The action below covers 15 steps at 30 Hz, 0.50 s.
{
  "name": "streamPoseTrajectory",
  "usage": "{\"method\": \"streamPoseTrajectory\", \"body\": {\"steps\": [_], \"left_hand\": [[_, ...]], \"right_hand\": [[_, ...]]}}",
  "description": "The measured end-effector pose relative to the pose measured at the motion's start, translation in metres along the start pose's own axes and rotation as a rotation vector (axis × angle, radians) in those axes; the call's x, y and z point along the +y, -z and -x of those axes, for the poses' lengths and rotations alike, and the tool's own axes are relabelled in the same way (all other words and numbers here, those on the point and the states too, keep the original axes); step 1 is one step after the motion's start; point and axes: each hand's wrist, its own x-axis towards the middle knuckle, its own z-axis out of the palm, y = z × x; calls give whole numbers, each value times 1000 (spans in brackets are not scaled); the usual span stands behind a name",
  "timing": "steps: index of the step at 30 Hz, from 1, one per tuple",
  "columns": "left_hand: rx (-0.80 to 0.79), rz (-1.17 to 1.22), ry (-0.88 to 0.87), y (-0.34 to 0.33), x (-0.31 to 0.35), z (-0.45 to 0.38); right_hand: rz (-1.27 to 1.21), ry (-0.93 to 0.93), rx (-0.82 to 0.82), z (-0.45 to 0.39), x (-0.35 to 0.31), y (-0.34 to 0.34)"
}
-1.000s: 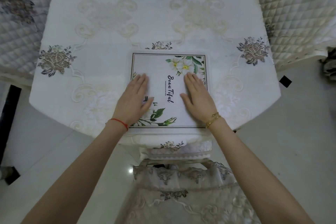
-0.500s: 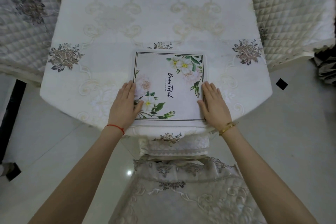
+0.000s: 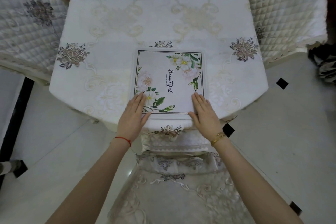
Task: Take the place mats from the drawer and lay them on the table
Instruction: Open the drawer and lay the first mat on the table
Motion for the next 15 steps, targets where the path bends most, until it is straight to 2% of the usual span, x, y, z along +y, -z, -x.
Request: {"method": "streamPoseTrajectory", "body": {"steps": [7, 15], "left_hand": [[12, 76, 107, 16, -6, 27], [142, 139, 57, 51, 29, 83]], "right_hand": [[16, -122, 36, 33, 23, 17], [-47, -119, 167, 94, 4, 48]]}}
